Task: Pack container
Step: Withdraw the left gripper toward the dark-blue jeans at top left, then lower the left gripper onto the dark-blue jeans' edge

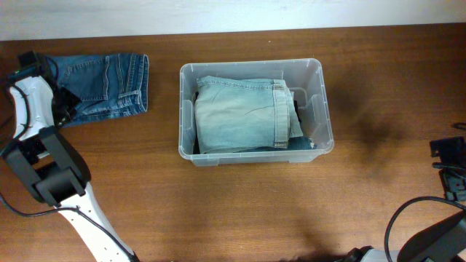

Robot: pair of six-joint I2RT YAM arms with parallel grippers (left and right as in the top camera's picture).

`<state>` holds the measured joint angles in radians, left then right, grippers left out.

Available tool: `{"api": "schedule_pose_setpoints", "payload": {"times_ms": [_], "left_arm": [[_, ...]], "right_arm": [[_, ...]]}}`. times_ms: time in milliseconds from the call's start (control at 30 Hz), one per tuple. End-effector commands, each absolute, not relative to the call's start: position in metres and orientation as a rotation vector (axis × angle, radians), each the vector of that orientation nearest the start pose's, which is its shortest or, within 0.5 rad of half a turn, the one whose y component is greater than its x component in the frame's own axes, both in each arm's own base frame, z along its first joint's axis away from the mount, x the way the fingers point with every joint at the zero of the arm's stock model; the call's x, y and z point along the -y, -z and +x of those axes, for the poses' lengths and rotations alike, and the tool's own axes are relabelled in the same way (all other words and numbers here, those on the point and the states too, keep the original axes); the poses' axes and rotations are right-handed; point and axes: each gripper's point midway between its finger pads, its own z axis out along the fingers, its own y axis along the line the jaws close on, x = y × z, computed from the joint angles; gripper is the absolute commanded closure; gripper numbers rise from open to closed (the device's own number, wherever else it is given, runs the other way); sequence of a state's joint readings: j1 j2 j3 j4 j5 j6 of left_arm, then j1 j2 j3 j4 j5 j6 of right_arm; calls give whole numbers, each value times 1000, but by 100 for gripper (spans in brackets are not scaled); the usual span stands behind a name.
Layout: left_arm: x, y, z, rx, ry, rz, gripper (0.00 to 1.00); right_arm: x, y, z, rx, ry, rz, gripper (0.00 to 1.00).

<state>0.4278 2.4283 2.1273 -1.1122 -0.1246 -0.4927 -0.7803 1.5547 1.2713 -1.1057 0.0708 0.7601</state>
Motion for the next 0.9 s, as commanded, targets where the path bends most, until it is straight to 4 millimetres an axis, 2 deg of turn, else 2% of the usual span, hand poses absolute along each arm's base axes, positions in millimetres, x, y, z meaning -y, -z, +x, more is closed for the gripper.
{"api": "schedule_pose_setpoints", "payload": {"times_ms": [0, 200, 267, 367, 400, 433, 500, 733, 800, 867], "left_arm": [[-196, -28, 454, -2652, 49, -1512, 99], [-160, -30, 467, -2689, 228, -1465, 99], [-158, -31, 473, -2684, 217, -1438, 99], [-161, -40, 487, -2683, 162, -1300, 99], [-163, -47, 492, -2683, 138, -1243, 99], [-165, -63, 501, -2685, 117, -1132, 99], [-165, -85, 509, -2673, 108, -1051, 99], [-176, -177, 535, -2487, 93, -919, 99], [-186, -193, 543, -2417, 38, -907, 99], [-204, -200, 547, -2358, -68, -920, 99]], "right_arm": [[230, -128, 210, -2096, 126, 2077, 2], [230, -128, 210, -2096, 126, 2077, 2], [230, -128, 210, -2096, 126, 2077, 2], [230, -128, 210, -2096, 126, 2077, 2], [230, -128, 210, -2096, 126, 2077, 2], [230, -128, 210, -2096, 126, 2077, 1], [230, -128, 210, -2096, 126, 2077, 1], [230, -128, 210, -2096, 126, 2077, 2], [230, -128, 210, -2096, 126, 2077, 2], [230, -128, 210, -2096, 126, 2077, 2]]}}
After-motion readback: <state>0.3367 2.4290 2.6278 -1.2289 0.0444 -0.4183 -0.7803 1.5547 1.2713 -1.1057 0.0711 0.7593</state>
